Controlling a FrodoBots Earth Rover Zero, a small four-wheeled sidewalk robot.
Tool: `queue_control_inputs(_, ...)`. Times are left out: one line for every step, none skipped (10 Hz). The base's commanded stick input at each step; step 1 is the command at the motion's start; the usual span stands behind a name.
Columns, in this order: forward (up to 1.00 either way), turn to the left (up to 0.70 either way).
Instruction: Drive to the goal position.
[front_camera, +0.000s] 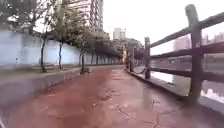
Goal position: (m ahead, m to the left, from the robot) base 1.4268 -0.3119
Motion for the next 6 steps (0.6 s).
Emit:
queue_control_inputs(1.00, 0.00)
queue_control_inputs(1.00, 0.00)
queue_control_inputs(1.00, 0.00)
queue_control_inputs(1.00, 0.00)
queue_control_inputs(1.00, 0.00)
queue_control_inputs(1.00, 0.00)
